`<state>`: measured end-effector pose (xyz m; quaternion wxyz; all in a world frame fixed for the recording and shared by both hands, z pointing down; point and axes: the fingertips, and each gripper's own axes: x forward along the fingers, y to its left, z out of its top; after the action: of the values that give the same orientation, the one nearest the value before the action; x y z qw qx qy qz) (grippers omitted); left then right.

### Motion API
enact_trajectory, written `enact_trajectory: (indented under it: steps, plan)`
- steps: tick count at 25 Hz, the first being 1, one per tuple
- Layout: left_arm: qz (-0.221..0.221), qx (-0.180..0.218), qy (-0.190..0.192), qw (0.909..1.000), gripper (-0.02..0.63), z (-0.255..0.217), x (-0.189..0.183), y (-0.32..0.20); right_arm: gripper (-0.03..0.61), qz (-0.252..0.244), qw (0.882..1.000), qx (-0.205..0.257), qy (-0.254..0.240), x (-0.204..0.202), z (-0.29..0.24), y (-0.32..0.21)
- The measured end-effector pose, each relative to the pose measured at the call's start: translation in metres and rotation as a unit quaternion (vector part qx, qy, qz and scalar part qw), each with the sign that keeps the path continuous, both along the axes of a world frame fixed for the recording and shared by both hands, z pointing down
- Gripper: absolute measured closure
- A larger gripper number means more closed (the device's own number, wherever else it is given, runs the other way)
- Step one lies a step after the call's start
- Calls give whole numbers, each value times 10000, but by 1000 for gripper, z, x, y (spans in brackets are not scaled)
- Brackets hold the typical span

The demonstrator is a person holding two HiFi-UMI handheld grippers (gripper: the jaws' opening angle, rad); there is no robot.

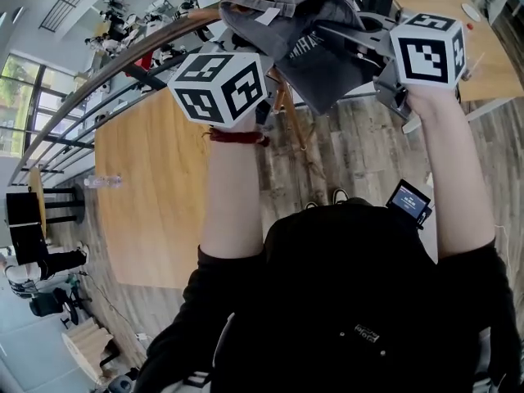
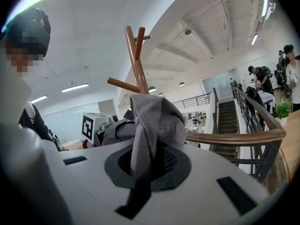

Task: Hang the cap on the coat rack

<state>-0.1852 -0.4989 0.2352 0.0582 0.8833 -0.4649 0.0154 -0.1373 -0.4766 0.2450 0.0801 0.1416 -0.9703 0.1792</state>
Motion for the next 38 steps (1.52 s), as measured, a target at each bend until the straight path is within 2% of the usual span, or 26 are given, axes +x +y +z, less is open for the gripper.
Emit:
enact_trajectory:
  steps: [9, 15, 23, 29, 34, 38]
  plan:
    - [-297, -58, -10, 9995, 615, -1, 1, -6, 558, -250, 9995, -102, -143, 2, -1, -7]
    - [-383, -91, -187, 9991, 615, 8, -5, 9, 558, -355, 9989, -177, -265, -3, 9, 6]
    - [-366, -114, -141, 9992, 615, 11, 0, 23, 558, -485, 9982, -189, -303, 3, 10, 20]
    - [-173, 26, -232, 9996, 615, 2, 21, 42, 558, -559, 9971, -146, -492, 23, 2, 40]
    - [-102, 391, -241, 9989, 615, -44, 25, 59, 558, -497, 9961, 111, -721, 28, -40, 59]
    - [-160, 640, -293, 9974, 615, -70, 21, 74, 558, -639, 9939, 282, -858, 24, -63, 72]
